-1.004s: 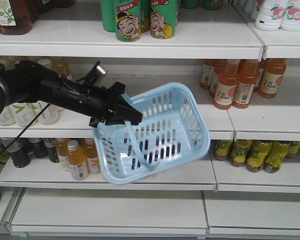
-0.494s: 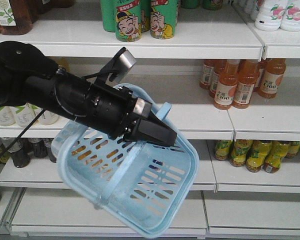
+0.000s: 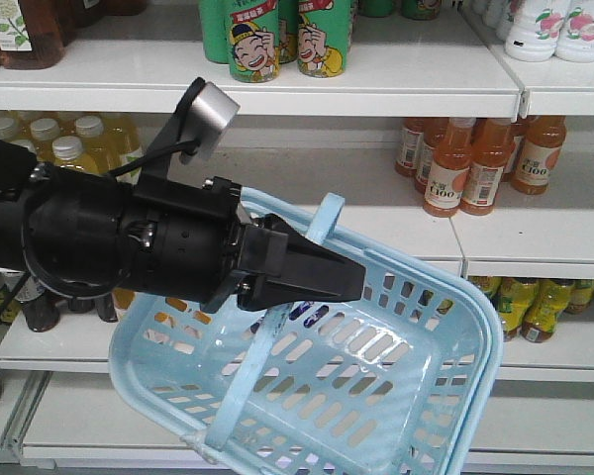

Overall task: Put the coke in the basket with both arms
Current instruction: 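Close the left gripper on the handle and lift the basket off the shelf, then hold the basket up with the left gripper, steadying it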

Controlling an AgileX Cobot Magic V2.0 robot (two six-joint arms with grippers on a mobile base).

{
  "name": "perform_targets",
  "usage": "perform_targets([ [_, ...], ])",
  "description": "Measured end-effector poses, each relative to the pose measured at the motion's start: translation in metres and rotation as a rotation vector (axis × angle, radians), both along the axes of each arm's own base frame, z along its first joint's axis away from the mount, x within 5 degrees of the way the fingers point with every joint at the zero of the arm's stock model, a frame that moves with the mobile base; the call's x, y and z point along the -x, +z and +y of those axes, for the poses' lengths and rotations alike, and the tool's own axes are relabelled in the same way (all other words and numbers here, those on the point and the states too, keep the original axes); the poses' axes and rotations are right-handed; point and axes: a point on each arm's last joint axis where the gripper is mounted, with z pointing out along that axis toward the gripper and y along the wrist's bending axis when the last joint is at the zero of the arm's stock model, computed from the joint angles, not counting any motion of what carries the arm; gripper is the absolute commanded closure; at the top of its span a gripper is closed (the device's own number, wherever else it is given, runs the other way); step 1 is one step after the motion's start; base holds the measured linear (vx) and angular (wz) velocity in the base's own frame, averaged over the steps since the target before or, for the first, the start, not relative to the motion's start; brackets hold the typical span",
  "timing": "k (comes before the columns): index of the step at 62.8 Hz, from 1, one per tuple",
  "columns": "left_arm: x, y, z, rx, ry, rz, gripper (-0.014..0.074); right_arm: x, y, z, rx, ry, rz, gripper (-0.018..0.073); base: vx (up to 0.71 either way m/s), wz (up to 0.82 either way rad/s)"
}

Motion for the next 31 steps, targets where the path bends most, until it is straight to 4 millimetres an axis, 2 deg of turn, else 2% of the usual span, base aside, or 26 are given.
perform_targets([
  [31, 0.0005, 0.0002, 0.0002, -0.003, -0.009, -0.020, 0.0603, 0.0000, 0.0000, 0.0000, 0.000, 0.000, 0.000, 0.0565, 0.00, 0.00],
])
